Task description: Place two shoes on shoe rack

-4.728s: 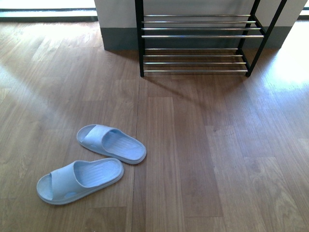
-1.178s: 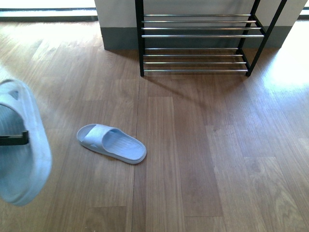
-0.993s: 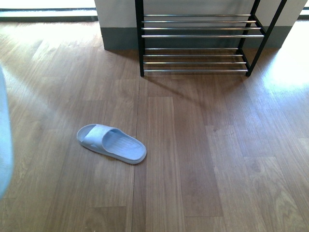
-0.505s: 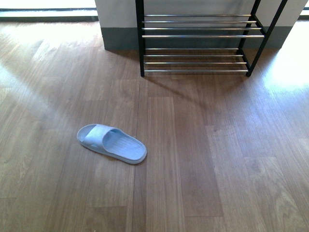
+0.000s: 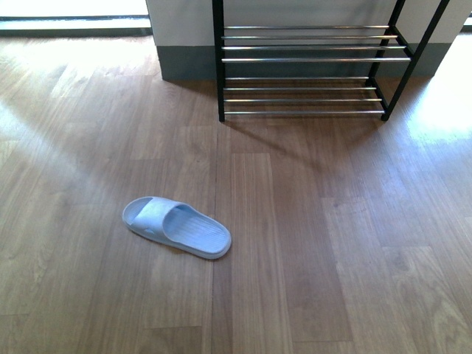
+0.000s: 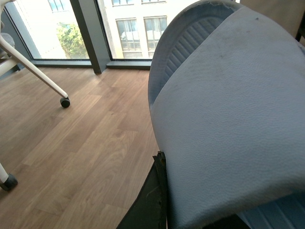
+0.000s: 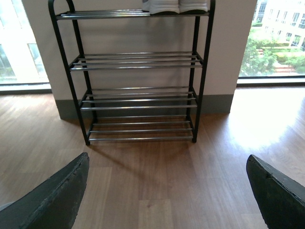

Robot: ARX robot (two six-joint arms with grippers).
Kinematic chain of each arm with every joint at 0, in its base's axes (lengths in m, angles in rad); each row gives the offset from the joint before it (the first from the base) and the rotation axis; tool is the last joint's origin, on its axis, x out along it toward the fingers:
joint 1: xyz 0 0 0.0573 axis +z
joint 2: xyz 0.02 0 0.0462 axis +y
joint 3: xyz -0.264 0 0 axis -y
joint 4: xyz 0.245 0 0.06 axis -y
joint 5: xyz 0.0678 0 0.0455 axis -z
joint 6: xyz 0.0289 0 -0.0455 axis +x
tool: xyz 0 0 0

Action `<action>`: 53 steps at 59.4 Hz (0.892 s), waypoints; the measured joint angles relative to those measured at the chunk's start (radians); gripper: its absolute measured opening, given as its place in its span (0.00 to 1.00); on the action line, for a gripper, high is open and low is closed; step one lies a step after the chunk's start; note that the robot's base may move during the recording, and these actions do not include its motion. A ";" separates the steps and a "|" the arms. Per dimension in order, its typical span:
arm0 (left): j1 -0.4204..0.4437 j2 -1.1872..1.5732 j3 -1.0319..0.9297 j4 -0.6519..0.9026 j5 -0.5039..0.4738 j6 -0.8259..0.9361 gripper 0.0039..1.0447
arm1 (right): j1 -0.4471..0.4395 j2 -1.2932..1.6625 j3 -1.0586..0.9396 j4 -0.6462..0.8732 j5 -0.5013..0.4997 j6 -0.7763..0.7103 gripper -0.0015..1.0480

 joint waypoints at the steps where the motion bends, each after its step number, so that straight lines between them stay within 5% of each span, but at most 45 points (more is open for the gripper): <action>1: 0.000 0.000 0.000 0.000 0.000 0.000 0.02 | 0.000 0.000 0.000 0.000 0.000 0.000 0.91; 31: 0.000 0.000 -0.003 0.000 -0.010 0.000 0.02 | 0.000 0.000 0.000 0.000 -0.007 0.000 0.91; 35: 0.000 0.000 -0.003 0.000 -0.008 0.000 0.02 | -0.043 0.054 0.000 0.010 -0.203 -0.036 0.91; 46: 0.000 0.000 -0.003 0.000 -0.003 0.000 0.02 | 0.045 0.914 0.026 0.762 -0.048 -0.055 0.91; 53: 0.000 0.000 -0.003 0.000 -0.003 0.000 0.02 | 0.050 1.444 0.166 1.045 -0.020 -0.069 0.91</action>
